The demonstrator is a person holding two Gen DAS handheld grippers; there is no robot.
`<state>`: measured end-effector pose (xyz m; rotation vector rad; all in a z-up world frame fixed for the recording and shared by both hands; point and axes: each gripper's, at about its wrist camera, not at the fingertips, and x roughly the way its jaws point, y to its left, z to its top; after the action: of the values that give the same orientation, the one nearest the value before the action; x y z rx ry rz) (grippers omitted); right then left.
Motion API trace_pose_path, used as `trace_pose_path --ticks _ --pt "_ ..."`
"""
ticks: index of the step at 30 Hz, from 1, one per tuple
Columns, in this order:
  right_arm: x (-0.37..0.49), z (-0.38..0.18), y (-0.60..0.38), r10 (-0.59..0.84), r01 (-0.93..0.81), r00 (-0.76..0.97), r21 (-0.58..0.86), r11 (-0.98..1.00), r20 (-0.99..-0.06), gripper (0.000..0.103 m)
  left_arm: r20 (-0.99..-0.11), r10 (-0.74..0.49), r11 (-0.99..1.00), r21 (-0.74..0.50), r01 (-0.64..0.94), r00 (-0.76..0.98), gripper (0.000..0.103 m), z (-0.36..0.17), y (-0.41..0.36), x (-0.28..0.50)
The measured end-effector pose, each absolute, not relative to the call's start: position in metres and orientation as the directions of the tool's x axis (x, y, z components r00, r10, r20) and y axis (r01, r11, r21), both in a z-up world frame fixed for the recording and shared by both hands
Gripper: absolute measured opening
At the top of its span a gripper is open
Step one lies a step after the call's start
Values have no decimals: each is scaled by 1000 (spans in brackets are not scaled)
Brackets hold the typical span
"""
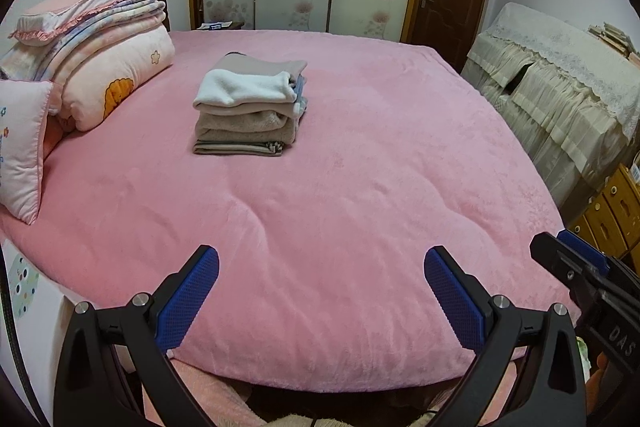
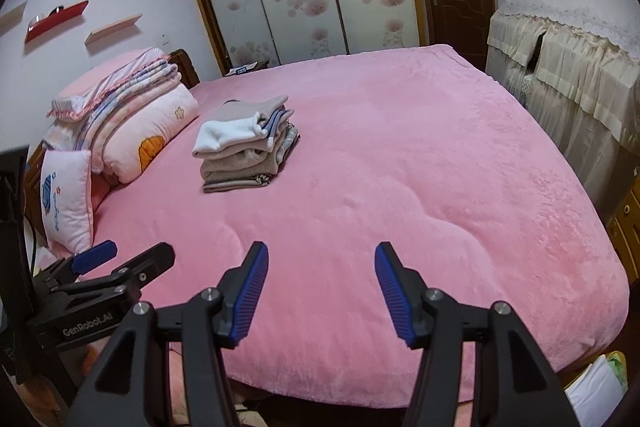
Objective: Fold small clothes
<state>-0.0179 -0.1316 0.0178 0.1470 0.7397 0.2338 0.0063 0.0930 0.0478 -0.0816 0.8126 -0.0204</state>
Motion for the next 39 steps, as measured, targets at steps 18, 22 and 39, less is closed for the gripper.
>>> trace_pose_path --ticks 18,22,39 --pt "-28 9 -117 257 -186 702 178 966 -664 56 -730 -29 999 -39 1 683 102 43 86 3" --pt "-29 8 -118 260 -185 700 183 966 -665 56 -729 -25 999 -33 0 684 102 42 86 2" --pt "-30 8 -119 266 -186 698 190 964 -665 56 -730 -23 999 -35 -4 683 102 42 86 -1"
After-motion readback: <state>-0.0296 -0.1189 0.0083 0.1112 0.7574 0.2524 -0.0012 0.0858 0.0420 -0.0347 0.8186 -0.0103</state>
